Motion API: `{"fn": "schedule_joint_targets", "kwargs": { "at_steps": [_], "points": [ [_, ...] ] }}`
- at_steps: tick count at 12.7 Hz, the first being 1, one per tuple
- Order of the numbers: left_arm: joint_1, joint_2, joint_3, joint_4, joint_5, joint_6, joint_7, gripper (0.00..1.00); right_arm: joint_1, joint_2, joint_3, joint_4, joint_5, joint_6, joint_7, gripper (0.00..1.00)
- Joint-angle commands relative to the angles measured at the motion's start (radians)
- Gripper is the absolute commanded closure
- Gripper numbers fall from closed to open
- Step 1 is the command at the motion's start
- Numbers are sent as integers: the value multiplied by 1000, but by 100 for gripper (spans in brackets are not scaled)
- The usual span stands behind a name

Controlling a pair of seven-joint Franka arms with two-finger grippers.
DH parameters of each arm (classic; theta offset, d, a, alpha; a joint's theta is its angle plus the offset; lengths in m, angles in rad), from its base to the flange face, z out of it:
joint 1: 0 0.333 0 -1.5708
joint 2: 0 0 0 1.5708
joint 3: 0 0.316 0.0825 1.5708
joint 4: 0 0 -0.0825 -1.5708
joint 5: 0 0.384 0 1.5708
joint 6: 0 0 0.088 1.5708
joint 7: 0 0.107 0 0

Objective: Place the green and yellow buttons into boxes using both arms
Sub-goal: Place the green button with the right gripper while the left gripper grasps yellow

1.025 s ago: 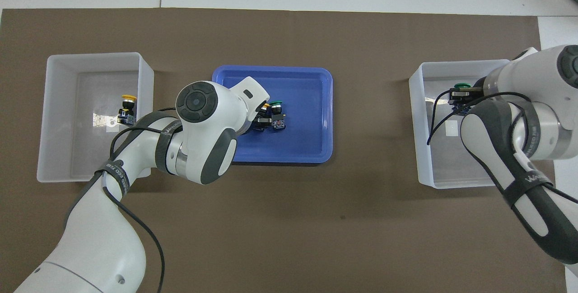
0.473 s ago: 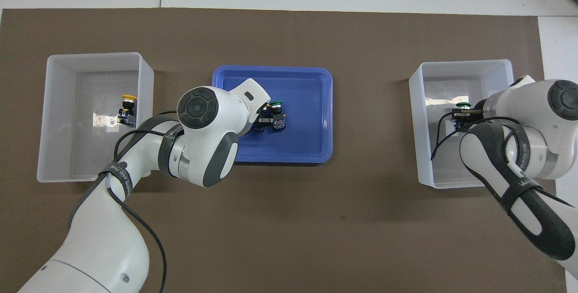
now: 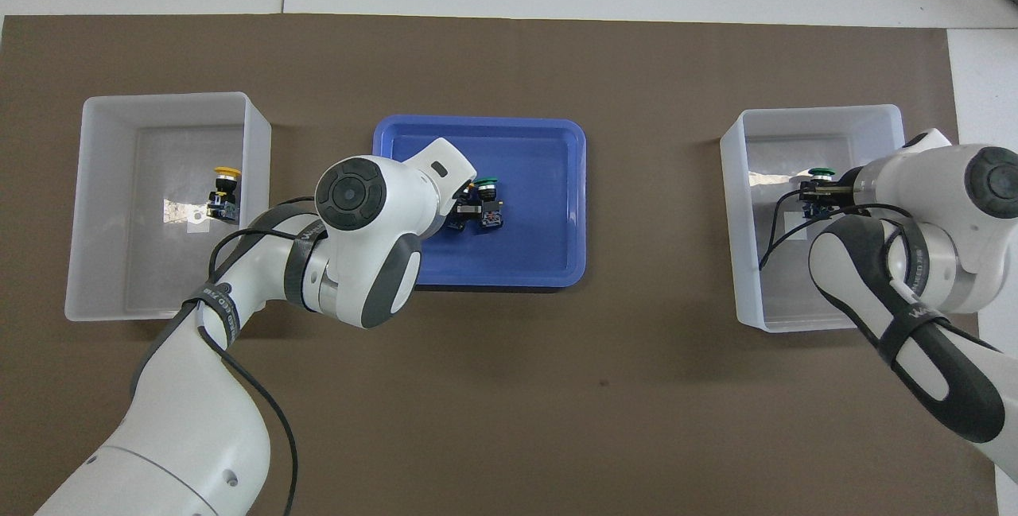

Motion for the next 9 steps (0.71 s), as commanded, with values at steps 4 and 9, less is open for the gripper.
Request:
{"fn": "schedule_joint_targets", "kwargs": {
  "at_steps": [4,9],
  "points": [
    [1,0,15,-21,11,22,9,100,-6,0,8,63,12,-39,-17,16],
    [46,0,15,46,11,-100,15,100,120,-42,17,260,12,-283,107,0]
  ]
}}
